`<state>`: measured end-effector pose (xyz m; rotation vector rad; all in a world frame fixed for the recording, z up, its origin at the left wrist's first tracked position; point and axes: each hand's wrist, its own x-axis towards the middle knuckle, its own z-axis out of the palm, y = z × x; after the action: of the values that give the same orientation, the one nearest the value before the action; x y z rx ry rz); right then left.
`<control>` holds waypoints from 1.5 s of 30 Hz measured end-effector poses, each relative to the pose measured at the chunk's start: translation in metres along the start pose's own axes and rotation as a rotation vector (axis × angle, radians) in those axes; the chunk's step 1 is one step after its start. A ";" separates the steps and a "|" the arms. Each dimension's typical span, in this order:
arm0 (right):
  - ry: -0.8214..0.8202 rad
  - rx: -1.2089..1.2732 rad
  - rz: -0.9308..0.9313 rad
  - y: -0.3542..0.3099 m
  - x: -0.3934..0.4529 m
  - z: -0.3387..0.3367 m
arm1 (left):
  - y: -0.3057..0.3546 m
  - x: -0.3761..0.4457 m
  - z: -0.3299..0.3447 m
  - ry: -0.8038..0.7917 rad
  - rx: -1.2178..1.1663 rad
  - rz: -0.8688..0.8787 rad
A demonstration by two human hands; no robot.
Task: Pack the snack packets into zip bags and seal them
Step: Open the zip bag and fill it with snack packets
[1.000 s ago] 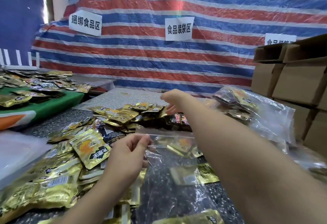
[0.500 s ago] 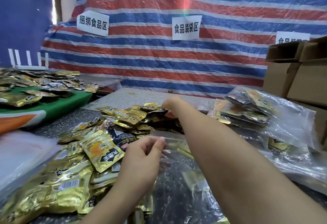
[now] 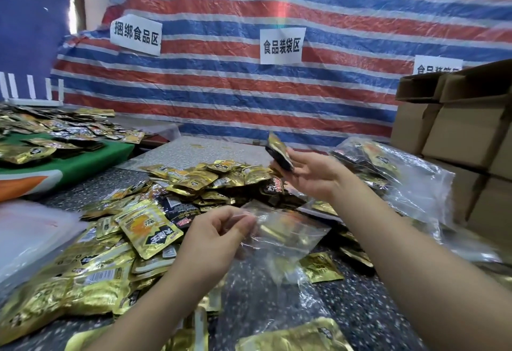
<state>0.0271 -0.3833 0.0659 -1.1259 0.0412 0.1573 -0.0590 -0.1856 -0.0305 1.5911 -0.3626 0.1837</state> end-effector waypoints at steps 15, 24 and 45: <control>0.111 -0.342 -0.741 0.067 -0.129 -0.043 | 0.011 -0.009 0.004 -0.098 -0.032 0.084; -0.067 -0.496 -0.770 0.071 -0.140 -0.047 | 0.013 -0.011 0.004 -0.113 -0.043 0.090; -0.014 -1.200 -0.817 0.083 -0.137 -0.047 | 0.009 -0.016 0.010 -0.066 0.047 0.222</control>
<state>-0.1185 -0.4053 -0.0136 -2.2312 -0.5933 -0.6296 -0.0780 -0.1938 -0.0276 1.6047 -0.5902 0.3120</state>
